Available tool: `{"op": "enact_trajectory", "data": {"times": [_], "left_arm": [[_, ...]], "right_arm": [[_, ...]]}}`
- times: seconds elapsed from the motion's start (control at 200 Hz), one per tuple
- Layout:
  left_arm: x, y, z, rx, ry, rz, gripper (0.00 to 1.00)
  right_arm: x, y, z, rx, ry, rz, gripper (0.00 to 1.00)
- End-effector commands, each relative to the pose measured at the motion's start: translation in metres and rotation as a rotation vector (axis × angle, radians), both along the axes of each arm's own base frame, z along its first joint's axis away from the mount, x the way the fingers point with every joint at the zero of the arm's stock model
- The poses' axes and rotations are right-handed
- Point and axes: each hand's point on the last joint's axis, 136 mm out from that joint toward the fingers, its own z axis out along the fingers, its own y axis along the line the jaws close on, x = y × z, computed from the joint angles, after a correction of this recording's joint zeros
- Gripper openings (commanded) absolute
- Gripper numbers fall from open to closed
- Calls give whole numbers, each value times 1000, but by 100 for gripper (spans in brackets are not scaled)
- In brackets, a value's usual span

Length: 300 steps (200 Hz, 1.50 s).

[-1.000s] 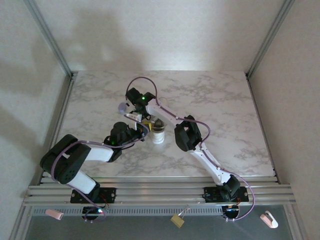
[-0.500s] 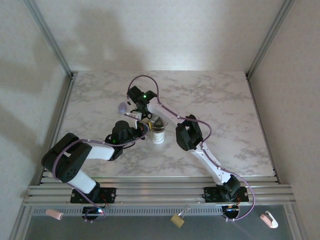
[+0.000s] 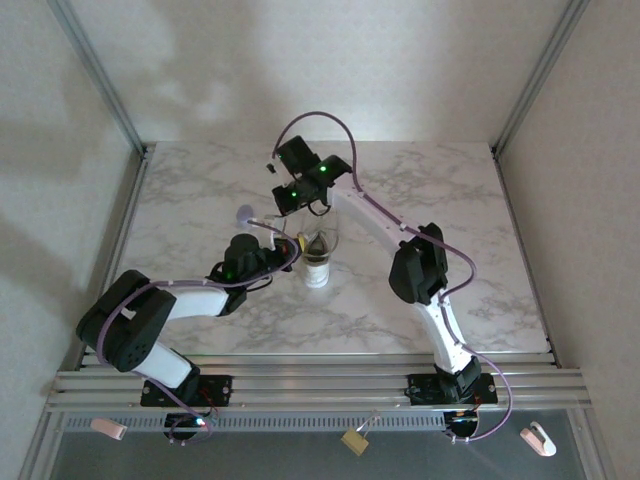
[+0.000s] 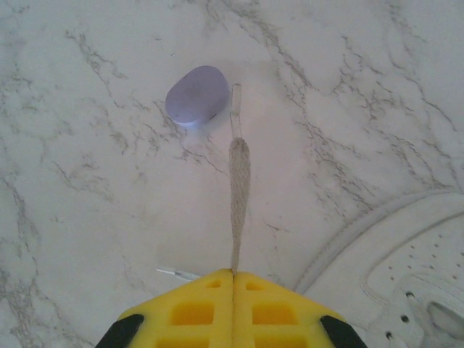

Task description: Tie the shoes

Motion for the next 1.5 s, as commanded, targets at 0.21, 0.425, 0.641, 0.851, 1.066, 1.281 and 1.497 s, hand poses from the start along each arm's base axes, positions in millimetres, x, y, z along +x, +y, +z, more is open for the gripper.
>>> {"op": "enact_trajectory", "data": {"times": [0.21,0.425,0.641,0.851,1.066,1.281,1.497], "left_arm": [[18,-4,44,-10,-57,-15,0],[27,-9,44,-17,-43,-41,0],[30,-12,51,-20,-53,-53,0],[37,-15,50,-14,-31,-48,0],[49,-22,57,-22,-17,-52,0],[58,-29,69,-13,-31,-67,0],[66,-33,73,5,-38,-69,0]], "right_arm": [[35,-67,25,16,-58,-240,0],[45,-106,7,-43,-35,-369,0],[51,-135,3,-36,-14,-448,0],[47,-152,21,11,-47,-463,0],[40,-173,16,-6,-44,-493,0],[36,-195,9,-18,-41,-535,0],[36,-212,-3,-30,-15,-571,0]]}}
